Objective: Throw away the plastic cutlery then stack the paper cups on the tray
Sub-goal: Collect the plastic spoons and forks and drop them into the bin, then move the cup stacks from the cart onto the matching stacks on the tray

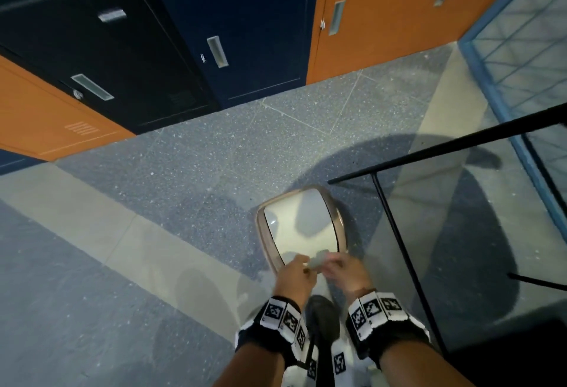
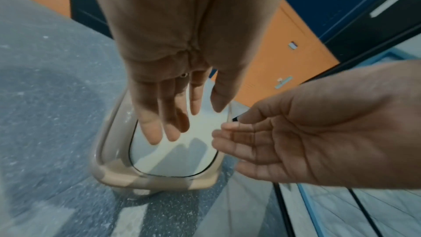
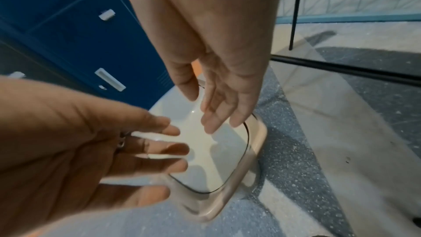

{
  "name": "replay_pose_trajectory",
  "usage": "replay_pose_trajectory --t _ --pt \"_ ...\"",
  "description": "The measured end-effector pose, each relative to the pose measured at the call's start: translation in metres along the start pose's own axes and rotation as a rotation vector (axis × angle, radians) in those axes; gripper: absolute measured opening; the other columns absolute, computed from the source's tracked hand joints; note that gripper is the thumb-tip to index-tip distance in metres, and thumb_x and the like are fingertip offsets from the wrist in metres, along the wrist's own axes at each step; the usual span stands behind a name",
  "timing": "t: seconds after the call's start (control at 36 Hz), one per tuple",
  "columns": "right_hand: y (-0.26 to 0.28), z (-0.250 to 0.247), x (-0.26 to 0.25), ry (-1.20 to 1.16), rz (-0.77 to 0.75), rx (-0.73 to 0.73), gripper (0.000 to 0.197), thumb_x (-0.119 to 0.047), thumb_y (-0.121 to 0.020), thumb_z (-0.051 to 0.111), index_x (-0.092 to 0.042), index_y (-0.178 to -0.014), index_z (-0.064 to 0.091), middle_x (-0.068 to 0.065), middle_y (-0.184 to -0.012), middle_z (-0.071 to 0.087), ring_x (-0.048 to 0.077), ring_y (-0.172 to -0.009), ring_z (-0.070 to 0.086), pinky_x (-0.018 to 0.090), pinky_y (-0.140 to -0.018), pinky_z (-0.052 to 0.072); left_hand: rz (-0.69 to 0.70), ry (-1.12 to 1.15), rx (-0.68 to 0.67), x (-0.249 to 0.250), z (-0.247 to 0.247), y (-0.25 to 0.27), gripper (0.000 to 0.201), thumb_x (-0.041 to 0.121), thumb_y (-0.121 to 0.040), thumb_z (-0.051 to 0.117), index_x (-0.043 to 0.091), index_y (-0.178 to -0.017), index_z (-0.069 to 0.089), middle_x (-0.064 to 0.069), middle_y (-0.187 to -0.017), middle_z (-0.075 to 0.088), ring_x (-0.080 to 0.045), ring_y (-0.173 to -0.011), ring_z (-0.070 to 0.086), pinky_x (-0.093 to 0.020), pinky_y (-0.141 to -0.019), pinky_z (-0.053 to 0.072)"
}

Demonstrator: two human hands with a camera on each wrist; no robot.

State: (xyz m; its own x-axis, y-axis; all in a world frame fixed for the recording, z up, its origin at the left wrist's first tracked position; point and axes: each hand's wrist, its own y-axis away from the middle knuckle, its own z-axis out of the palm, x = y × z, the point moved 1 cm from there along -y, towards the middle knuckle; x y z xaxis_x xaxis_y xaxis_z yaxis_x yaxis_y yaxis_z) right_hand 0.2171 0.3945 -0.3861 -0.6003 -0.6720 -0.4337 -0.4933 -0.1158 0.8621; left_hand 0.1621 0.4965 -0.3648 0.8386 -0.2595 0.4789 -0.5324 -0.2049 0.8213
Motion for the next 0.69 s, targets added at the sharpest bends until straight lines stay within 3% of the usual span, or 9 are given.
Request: replay_pose_trajectory --t 0.08,0.19,0.25,0.31,0.36,0.42,0.5,0.56,0.69 --pt "0.045 -0.002 -0.011 -0.059 -0.072 0.08 0.016 -0.01 -0.091 0.051 -0.011 -0.102 0.062 0.0 -0.093 0.059 0.017 -0.093 0.058 0.016 -0.068 0.039 0.13 -0.059 0.044 0.006 -0.007 0.037 0.027 0.013 -0.091 0.05 0.015 -0.118 0.055 -0.009 -0.114 0.066 -0.022 -0.104 0.061 -0.034 -0.095 0.049" --pt "0.111 -0.011 -0.023 -0.296 -0.197 0.178 0.019 -0.003 -0.088 0.054 -0.021 -0.086 0.06 0.005 -0.095 0.064 0.019 -0.092 0.061 0.017 -0.077 0.044 0.273 -0.015 0.063 0.024 -0.024 0.098 0.027 0.007 -0.089 0.052 0.014 -0.115 0.058 -0.004 -0.111 0.064 -0.016 -0.101 0.061 -0.027 -0.093 0.05" --pt "0.148 -0.018 -0.03 -0.39 -0.263 0.202 0.023 0.001 -0.086 0.055 -0.022 -0.083 0.061 0.003 -0.088 0.066 0.017 -0.085 0.062 0.016 -0.074 0.047 0.394 -0.01 0.068 0.034 -0.034 0.128 0.023 0.008 -0.086 0.053 0.013 -0.107 0.06 -0.005 -0.103 0.065 -0.017 -0.096 0.063 -0.03 -0.09 0.051" --pt "0.186 -0.03 -0.036 -0.472 -0.368 0.229 0.026 0.005 -0.085 0.053 -0.019 -0.082 0.062 0.002 -0.079 0.067 0.016 -0.076 0.062 0.017 -0.071 0.05 0.474 0.027 0.105 0.043 -0.043 0.155 0.024 0.016 -0.08 0.053 0.032 -0.096 0.061 0.0 -0.092 0.065 -0.011 -0.087 0.063 -0.034 -0.085 0.052" --pt "0.226 -0.046 -0.04 -0.495 -0.481 0.252 0.027 0.006 -0.086 0.052 -0.018 -0.083 0.064 0.001 -0.074 0.067 0.011 -0.071 0.062 0.019 -0.073 0.049 0.526 0.043 0.118 0.052 -0.049 0.179 0.032 0.021 -0.076 0.05 0.048 -0.087 0.062 0.005 -0.09 0.064 -0.003 -0.086 0.061 -0.019 -0.079 0.052" --pt "0.266 -0.066 -0.042 -0.48 -0.573 0.267 0.031 0.009 -0.086 0.05 -0.02 -0.085 0.064 0.002 -0.073 0.067 0.006 -0.07 0.061 0.019 -0.076 0.049 0.593 0.006 0.086 0.064 -0.053 0.204 0.047 0.017 -0.08 0.05 0.063 -0.089 0.054 0.005 -0.089 0.063 0.007 -0.084 0.059 -0.006 -0.073 0.046" --pt "0.323 -0.095 -0.04 -0.476 -0.698 0.314 0.038 0.011 -0.087 0.047 -0.024 -0.087 0.064 0.001 -0.078 0.07 0.007 -0.072 0.063 0.016 -0.074 0.05 0.69 -0.076 0.055 0.084 -0.054 0.238 0.039 0.005 -0.087 0.053 0.044 -0.08 0.058 0.008 -0.094 0.062 0.008 -0.089 0.056 -0.003 -0.07 0.043" --pt "0.359 -0.113 -0.035 -0.514 -0.754 0.345 0.036 0.009 -0.088 0.046 -0.023 -0.091 0.063 -0.006 -0.084 0.071 0.007 -0.072 0.064 0.015 -0.074 0.051 0.783 -0.111 0.068 0.103 -0.049 0.262 0.038 0.001 -0.088 0.053 0.039 -0.086 0.054 0.005 -0.096 0.063 0.002 -0.091 0.056 -0.005 -0.07 0.043" --pt "0.431 -0.153 -0.018 -0.588 -0.945 0.555 0.025 -0.004 -0.085 0.055 -0.027 -0.089 0.064 -0.005 -0.086 0.07 0.007 -0.073 0.065 0.011 -0.074 0.05 1.017 -0.136 0.075 0.164 -0.021 0.318 0.036 0.004 -0.088 0.054 0.04 -0.095 0.05 0.006 -0.1 0.063 0.004 -0.094 0.056 -0.002 -0.073 0.042"
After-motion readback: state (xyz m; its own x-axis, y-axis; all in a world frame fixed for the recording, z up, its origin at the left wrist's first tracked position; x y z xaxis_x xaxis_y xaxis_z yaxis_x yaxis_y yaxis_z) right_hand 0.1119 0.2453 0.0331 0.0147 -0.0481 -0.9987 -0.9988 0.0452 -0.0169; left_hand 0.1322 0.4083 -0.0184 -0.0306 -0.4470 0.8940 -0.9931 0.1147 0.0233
